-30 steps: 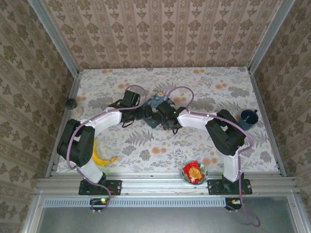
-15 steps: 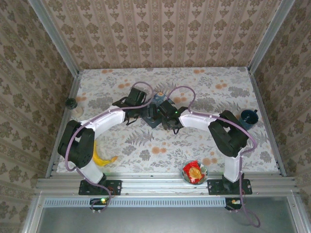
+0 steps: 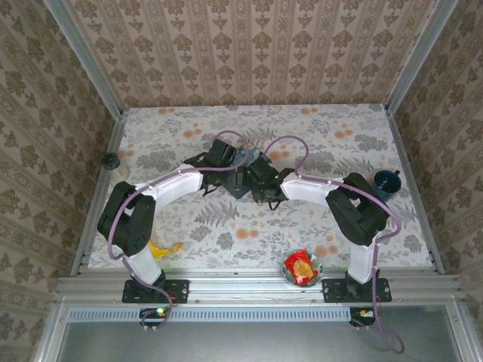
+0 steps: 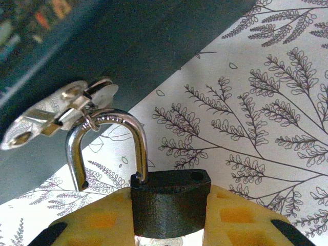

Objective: Unlock the padlock with the key

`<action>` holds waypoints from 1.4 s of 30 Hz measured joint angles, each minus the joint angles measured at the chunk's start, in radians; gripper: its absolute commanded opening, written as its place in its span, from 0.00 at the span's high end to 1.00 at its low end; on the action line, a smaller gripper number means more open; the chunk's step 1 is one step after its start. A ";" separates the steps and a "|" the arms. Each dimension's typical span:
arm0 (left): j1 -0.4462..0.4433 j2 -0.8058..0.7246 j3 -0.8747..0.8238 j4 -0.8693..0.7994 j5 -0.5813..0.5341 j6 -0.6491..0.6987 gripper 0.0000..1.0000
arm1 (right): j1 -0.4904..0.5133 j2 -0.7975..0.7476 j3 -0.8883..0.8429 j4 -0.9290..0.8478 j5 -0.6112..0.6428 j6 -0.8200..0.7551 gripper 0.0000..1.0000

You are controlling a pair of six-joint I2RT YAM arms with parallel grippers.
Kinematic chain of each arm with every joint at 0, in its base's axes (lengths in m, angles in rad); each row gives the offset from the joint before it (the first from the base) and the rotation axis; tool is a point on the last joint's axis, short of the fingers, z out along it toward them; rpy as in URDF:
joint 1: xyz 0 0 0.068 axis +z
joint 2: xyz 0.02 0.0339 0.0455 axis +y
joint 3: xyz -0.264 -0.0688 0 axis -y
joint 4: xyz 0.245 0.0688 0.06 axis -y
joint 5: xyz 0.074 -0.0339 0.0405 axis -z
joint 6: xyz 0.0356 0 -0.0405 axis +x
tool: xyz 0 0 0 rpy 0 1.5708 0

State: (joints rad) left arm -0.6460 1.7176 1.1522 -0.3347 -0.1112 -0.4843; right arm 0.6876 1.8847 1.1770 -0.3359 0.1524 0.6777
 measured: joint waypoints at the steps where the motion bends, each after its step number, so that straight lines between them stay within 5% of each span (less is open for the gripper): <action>1: 0.000 -0.001 -0.001 0.000 -0.001 0.000 0.00 | 0.000 -0.003 -0.002 0.005 -0.003 0.007 1.00; 32: 0.006 -0.034 -0.047 0.024 -0.009 0.000 0.00 | -0.036 -0.028 -0.067 0.124 -0.085 0.097 1.00; 42: 0.018 -0.034 -0.047 0.027 0.055 0.011 0.11 | -0.036 -0.119 -0.185 0.196 -0.109 0.127 1.00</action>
State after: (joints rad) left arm -0.6285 1.6836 1.1053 -0.3080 -0.0559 -0.4736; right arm 0.6514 1.7657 0.9920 -0.1402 0.0429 0.8051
